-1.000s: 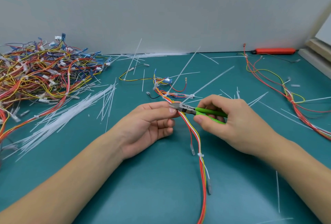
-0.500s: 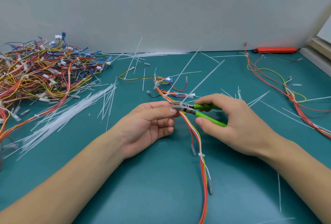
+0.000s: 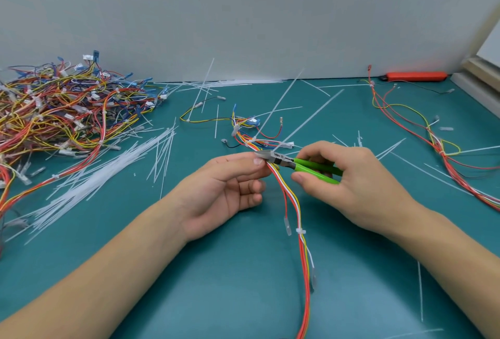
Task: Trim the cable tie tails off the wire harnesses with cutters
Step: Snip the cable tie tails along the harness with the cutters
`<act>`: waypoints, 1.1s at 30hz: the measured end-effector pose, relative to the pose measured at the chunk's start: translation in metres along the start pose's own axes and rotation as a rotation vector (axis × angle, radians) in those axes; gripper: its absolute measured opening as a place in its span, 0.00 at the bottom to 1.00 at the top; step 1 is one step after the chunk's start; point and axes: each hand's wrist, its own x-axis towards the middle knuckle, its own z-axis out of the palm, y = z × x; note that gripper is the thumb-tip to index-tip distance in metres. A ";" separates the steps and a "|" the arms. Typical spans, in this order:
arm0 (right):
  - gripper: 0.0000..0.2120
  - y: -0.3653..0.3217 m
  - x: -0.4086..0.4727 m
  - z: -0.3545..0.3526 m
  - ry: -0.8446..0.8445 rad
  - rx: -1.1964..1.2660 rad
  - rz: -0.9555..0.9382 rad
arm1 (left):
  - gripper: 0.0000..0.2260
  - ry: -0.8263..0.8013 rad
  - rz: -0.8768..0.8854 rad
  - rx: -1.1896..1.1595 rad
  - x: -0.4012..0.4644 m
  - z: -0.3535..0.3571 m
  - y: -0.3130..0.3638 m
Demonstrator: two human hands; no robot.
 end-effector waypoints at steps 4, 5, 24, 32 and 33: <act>0.12 0.001 -0.001 0.003 0.013 0.003 -0.006 | 0.16 0.015 0.003 -0.033 0.000 0.000 -0.001; 0.14 0.001 -0.001 0.003 0.018 -0.011 -0.010 | 0.18 0.030 0.002 -0.039 0.001 0.001 -0.001; 0.17 -0.001 -0.003 0.008 0.024 -0.036 -0.023 | 0.08 -0.058 -0.039 -0.076 -0.001 0.000 0.004; 0.14 0.000 -0.001 0.008 0.008 -0.004 -0.006 | 0.07 -0.080 -0.029 -0.098 0.000 0.000 0.002; 0.14 0.000 -0.001 0.009 0.008 -0.003 -0.007 | 0.06 -0.060 -0.035 -0.116 0.001 0.000 0.002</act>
